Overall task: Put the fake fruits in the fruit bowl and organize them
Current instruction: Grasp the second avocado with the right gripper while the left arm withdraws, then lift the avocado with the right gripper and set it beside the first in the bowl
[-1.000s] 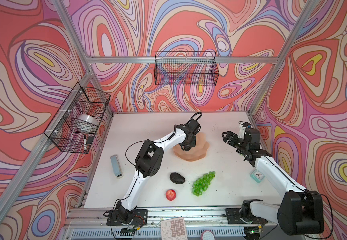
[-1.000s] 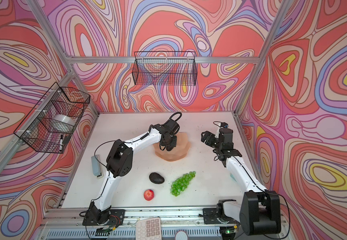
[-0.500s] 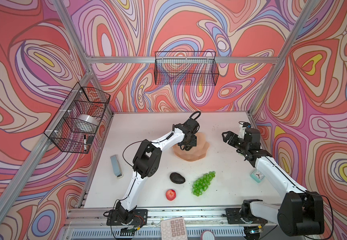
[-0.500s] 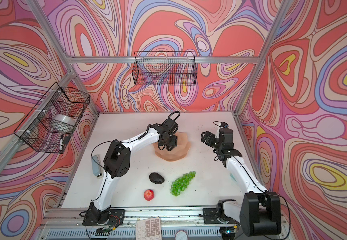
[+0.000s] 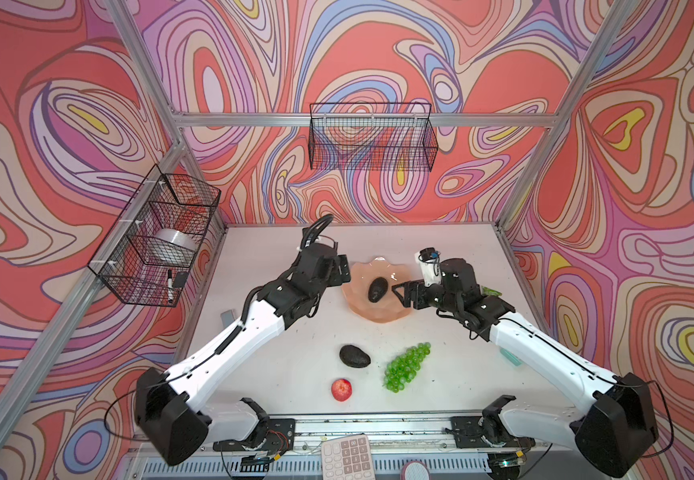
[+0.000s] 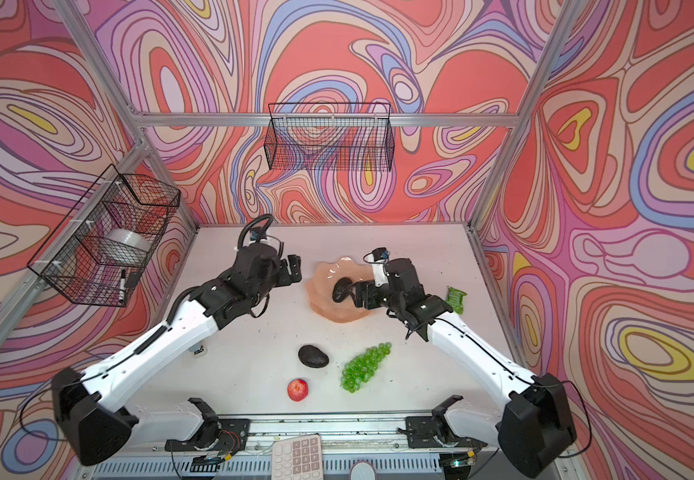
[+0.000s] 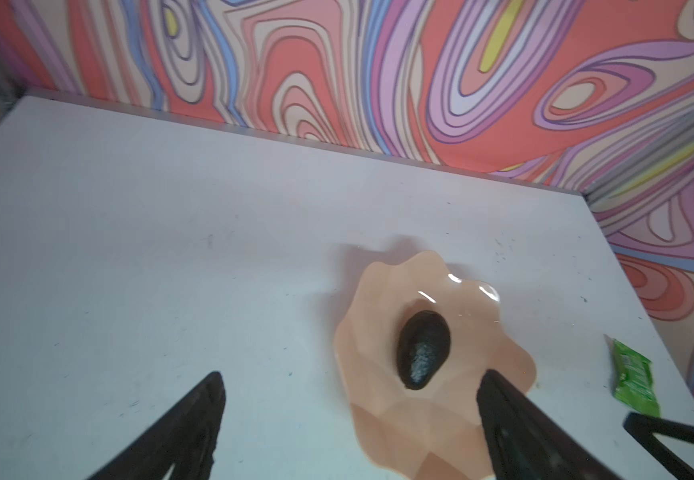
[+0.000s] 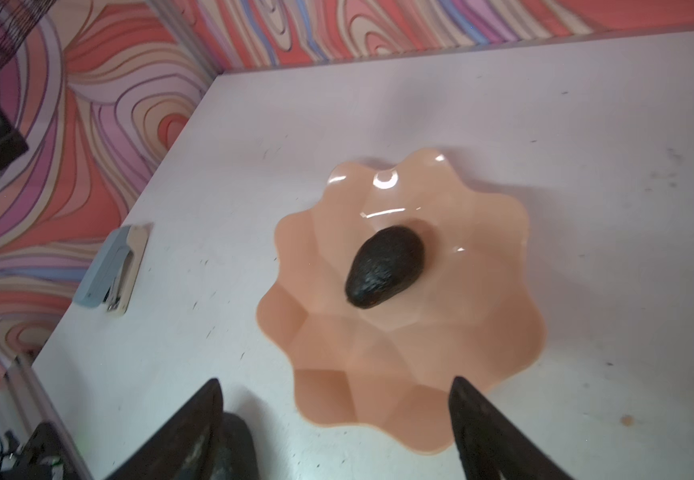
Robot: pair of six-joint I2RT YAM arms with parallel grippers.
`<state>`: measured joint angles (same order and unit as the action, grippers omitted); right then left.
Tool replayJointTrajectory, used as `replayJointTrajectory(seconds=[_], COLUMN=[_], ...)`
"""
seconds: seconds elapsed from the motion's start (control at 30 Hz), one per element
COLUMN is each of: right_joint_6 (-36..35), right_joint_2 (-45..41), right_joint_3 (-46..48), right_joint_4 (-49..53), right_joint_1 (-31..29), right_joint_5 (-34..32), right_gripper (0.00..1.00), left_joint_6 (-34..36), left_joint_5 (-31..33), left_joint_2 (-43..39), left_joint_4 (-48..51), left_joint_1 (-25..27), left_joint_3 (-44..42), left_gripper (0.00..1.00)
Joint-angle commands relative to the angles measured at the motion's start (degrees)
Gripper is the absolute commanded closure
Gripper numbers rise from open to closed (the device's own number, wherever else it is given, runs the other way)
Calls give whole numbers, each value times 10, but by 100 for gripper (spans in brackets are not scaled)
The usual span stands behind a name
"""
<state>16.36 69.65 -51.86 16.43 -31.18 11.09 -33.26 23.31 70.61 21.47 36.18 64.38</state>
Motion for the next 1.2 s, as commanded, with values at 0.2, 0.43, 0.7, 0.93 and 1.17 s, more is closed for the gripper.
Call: replayJointTrajectory(seconds=[0.2,0.43,0.7,0.93,1.17], right_joint_6=[-56,-52,-15,-2,8], right_joint_2=[70,163,256,291,299], right_joint_3=[-36,-63,-93,-94,-96], right_joint_4=[95,89,70,55,42], right_joint_1=[-210,-282,-300,-302,-302], right_joint_5=[-78,-116,-126,-162,-160], right_gripper=[14,16,19,23,40], left_joint_6=[-70,-90,-92,-94,-95], left_joint_5=[150,183,178,176,175], left_joint_2=[-266,-334,-320,-318,-318], left_joint_4=[23,64,88,84,86], left_joint_1=[-55,-59,-59,-59,-59], left_joint_3=[-234,-266,-256,-259,-260], left_gripper=[0,0,0,0,0])
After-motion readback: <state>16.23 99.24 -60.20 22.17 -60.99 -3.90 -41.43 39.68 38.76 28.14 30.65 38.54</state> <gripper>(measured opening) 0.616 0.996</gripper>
